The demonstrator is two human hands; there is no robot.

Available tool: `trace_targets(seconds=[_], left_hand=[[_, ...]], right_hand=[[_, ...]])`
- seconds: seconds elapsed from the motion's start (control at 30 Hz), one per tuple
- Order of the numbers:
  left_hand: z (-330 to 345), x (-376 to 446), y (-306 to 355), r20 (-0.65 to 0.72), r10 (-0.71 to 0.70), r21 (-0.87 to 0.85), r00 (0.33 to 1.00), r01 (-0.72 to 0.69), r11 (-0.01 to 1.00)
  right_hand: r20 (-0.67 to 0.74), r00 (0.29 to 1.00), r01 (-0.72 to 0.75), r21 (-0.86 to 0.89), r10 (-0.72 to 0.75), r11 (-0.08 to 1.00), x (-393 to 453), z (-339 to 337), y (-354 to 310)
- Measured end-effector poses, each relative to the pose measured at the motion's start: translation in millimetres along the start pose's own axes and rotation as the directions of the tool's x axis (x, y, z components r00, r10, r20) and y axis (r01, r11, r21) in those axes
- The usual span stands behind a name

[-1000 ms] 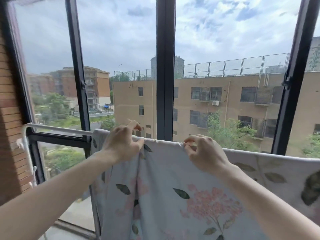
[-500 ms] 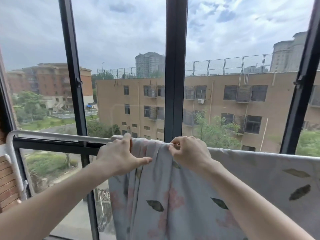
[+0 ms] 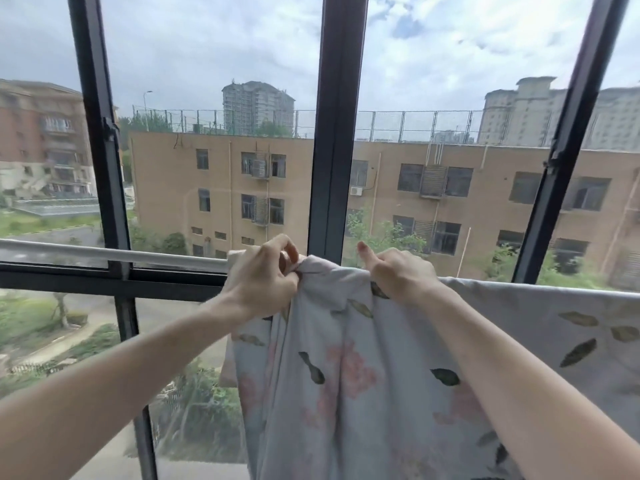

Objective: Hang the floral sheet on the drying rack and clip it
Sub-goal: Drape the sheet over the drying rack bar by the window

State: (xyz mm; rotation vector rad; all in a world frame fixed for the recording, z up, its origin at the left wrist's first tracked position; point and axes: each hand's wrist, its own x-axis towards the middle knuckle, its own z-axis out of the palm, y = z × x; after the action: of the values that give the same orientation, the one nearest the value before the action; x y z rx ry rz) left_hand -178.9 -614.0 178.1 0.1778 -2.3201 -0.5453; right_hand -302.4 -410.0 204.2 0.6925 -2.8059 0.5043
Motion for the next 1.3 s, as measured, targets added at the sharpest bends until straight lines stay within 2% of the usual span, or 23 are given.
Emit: trace_targets(seconds=[0.17,0.4,0.5,0.67,0.73,0.87,0.9,0.93,0.97,1.07,1.1,1.17,1.23,1.3], left_hand=[[-45,50,-12,-0.01,-0.084,-0.101,0.996,0.083,0.991],[-85,137,-28,-0.142,-0.166,0.025,0.976,0.171,0.985],[-96,162,-38,-0.162,-0.197,0.149,0.967,0.221,0.964],[-88,160,-85,0.032,-0.31,0.494,0.95,0.254,0.832],[-75,147,-102,0.165,-0.411,0.585,0.897,0.246,0.772],[-54,129,-132,0.445,-0.592,0.663,0.672,0.197,0.722],[-52,127,-136,0.476,-0.596,0.656,0.647,0.191,0.731],[-51,126,-139,0.49,-0.581,0.629,0.65,0.197,0.752],[-52,124,-139,0.484,-0.544,0.584,0.685,0.21,0.784],[-56,117,-127,0.378,-0.352,0.36,0.856,0.214,0.908],[-57,112,-119,0.366,-0.289,0.279,0.885,0.192,0.941],[-57,95,-103,0.42,-0.189,0.194,0.888,0.116,0.974],[-57,74,-93,0.491,-0.157,0.249,0.857,0.034,0.968],[-54,59,-90,0.473,-0.159,0.352,0.867,-0.021,0.936]], right_hand=[[0.046,0.995,-0.083,-0.061,0.086,0.995,7,-4,0],[0.118,0.975,-0.175,-0.115,0.188,0.978,14,-7,6],[0.126,0.967,-0.205,-0.136,0.222,0.969,15,-9,5],[0.157,0.953,-0.238,-0.143,0.26,0.961,17,-10,1],[0.152,0.951,-0.249,-0.147,0.27,0.957,17,-9,1],[0.14,0.951,-0.256,-0.145,0.276,0.956,20,-5,0],[0.138,0.95,-0.259,-0.146,0.279,0.955,20,-4,0],[0.135,0.95,-0.262,-0.147,0.282,0.954,22,-3,0],[0.13,0.949,-0.266,-0.149,0.286,0.952,23,-2,1],[0.127,0.947,-0.274,-0.156,0.294,0.949,24,-2,1],[0.129,0.946,-0.276,-0.156,0.297,0.948,25,-1,1],[0.131,0.945,-0.279,-0.16,0.301,0.947,26,0,0],[0.127,0.946,-0.275,-0.17,0.298,0.946,26,0,-1],[0.136,0.945,-0.27,-0.181,0.296,0.946,24,-1,-4]])
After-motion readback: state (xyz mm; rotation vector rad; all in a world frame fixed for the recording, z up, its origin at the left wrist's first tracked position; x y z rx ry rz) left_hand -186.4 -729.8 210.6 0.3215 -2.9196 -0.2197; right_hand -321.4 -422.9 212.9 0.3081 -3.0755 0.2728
